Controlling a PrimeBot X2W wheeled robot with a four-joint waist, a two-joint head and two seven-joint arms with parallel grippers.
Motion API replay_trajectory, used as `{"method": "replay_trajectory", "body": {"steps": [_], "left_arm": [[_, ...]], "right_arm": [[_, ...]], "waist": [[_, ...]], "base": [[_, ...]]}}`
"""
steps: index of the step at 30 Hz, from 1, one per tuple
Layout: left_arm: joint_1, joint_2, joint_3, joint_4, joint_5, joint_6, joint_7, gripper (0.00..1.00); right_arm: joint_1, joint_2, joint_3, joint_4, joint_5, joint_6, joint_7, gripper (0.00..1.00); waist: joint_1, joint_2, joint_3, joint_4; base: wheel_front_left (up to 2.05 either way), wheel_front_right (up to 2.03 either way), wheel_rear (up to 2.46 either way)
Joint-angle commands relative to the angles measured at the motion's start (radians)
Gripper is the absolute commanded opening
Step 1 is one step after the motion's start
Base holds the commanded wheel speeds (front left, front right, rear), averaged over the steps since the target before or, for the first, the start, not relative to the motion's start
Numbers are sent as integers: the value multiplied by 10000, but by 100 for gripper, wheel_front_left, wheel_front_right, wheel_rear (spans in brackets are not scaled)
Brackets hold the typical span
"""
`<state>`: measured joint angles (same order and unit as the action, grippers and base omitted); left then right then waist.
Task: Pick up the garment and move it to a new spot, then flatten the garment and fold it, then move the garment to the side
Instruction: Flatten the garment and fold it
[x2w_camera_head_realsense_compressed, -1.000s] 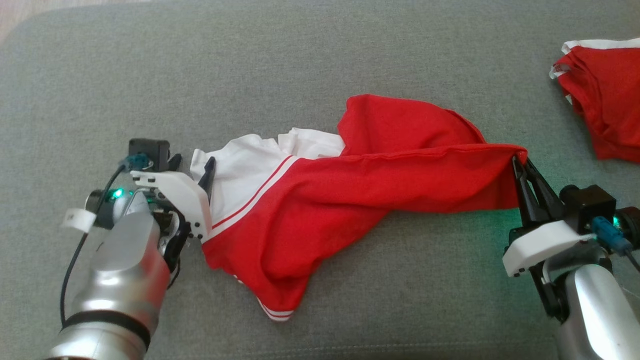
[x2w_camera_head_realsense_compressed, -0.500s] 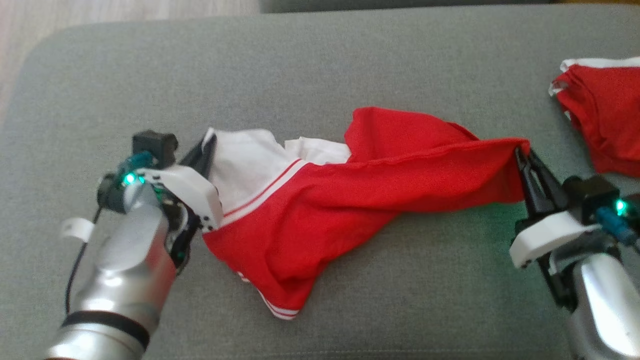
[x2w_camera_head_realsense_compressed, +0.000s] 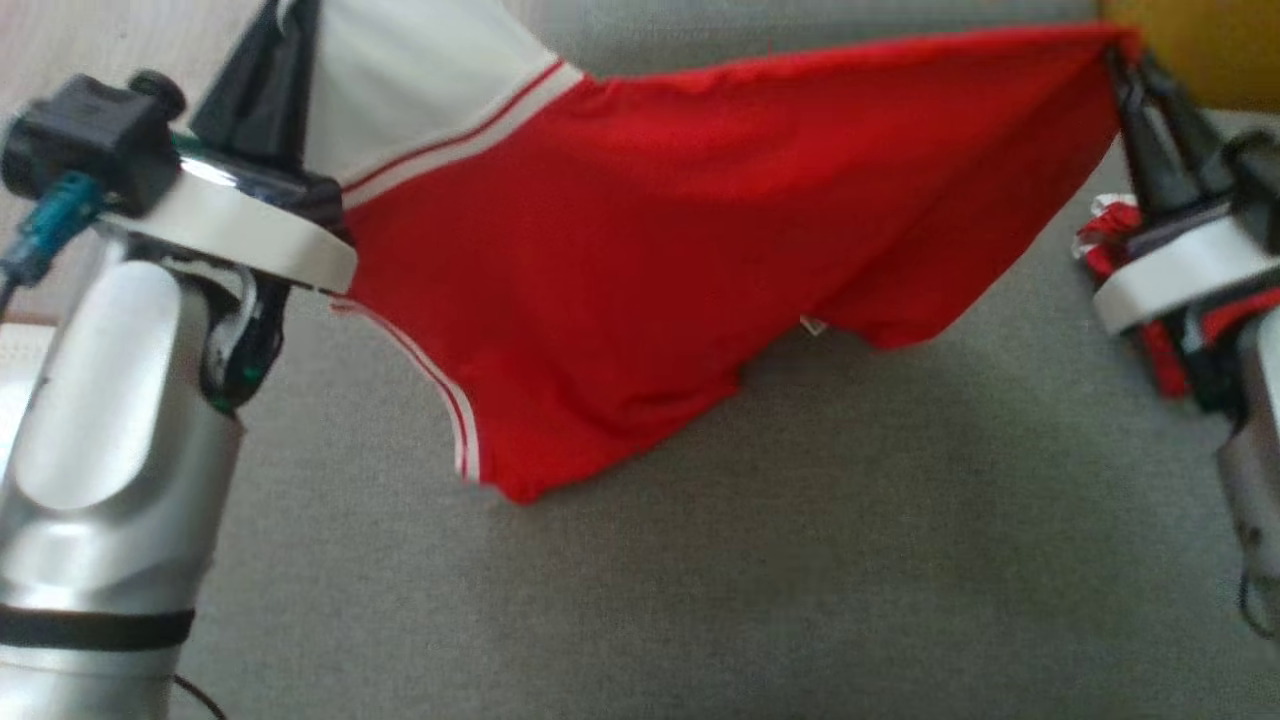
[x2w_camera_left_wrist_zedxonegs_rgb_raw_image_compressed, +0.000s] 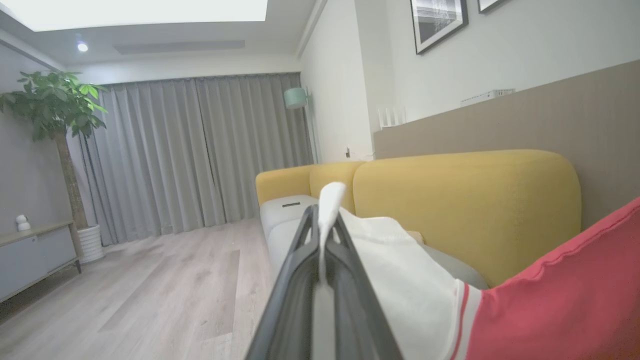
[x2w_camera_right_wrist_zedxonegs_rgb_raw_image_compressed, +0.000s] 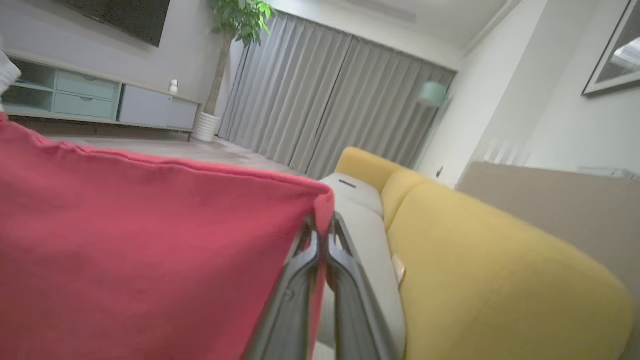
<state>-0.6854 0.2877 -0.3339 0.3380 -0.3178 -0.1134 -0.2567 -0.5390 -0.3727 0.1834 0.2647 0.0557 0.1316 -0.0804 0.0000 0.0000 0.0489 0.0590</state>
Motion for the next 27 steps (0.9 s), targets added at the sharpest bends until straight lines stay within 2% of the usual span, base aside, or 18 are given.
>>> {"method": "replay_trajectory", "body": {"steps": [1, 5, 9, 14, 20, 24, 27], "left_arm": [[-584, 492, 511, -539, 96, 46, -49, 0], [-656, 764, 780, -1424, 222, 86, -50, 0], [-410, 1154, 866, -2387, 328, 150, 122, 0], [236, 1695, 1025, -3975, 215, 212, 840, 0], [633, 2290, 1534, -5629, 41, 466, 1647, 0], [435, 2388, 1584, -5692, -152, 446, 2019, 0], [-74, 2417, 1398, -5211, -488, 265, 2489, 0]], "right_arm": [[-414, -244, 177, -211, 56, -9, -117, 0], [-779, -430, 444, -254, 166, -9, -289, 0], [-517, -347, 202, -890, 539, -9, -339, 0], [371, -470, -314, -2250, 786, -9, 33, 0], [1256, -582, -944, -4045, 845, -9, 999, 0], [1236, -830, -766, -4376, 897, -9, 1712, 0], [653, -1100, -436, -4226, 1101, -9, 2081, 0]], "waist": [[0, 0, -206, -24], [0, 0, -632, -90], [0, 0, -937, -181], [0, 0, -1140, -226], [0, 0, -985, -319], [0, 0, -597, -344], [0, 0, 185, -386]], "base": [[0, 0, 0], [0, 0, 0], [0, 0, 0], [0, 0, 0], [0, 0, 0], [0, 0, 0], [0, 0, 0]]}}
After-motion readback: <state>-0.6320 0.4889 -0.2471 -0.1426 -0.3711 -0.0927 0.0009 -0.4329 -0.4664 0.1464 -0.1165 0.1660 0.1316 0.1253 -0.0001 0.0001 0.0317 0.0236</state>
